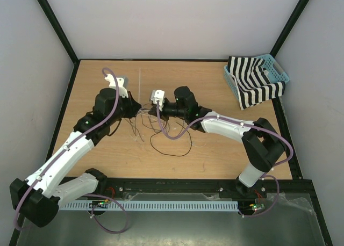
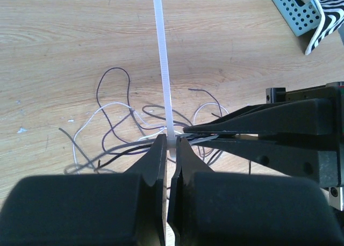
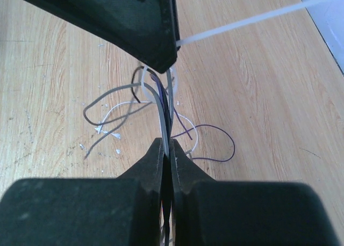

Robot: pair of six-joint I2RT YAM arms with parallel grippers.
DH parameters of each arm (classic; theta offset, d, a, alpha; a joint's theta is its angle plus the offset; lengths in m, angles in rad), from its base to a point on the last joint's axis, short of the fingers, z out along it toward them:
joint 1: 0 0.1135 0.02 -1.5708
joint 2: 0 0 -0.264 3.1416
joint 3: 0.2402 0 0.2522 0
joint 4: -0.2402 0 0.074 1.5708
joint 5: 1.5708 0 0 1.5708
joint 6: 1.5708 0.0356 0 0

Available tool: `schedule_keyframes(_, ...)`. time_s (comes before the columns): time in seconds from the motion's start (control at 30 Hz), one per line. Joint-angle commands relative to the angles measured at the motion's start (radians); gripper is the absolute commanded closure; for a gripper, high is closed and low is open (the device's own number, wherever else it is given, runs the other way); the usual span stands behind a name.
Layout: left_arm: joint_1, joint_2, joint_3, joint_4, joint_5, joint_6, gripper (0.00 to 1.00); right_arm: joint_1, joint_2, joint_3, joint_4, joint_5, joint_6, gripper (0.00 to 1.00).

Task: Zip-tie the wires
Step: Adjust the cable at the center of the board.

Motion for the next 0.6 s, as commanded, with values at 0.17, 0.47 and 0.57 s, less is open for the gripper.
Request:
schedule_keyframes(0.17, 0.04, -0.056, -0.015, -0.022, -0.023, 0.027, 1.0, -0.026, -0.062, -0.015, -0.021, -0.009, -0.007, 1.0)
schedule_keyframes(0.47, 0.065, -0.076, -0.021, -0.03, -0.007, 0.035, 1.0, -0.031, -0.059, -0.02, -0.023, -0.012, 0.003, 1.0)
schedule_keyframes(0.57, 0.069, -0.081, -0.021, -0.036, -0.007, 0.038, 1.0, -0.031, -0.06, -0.018, -0.025, -0.011, 0.004, 1.0)
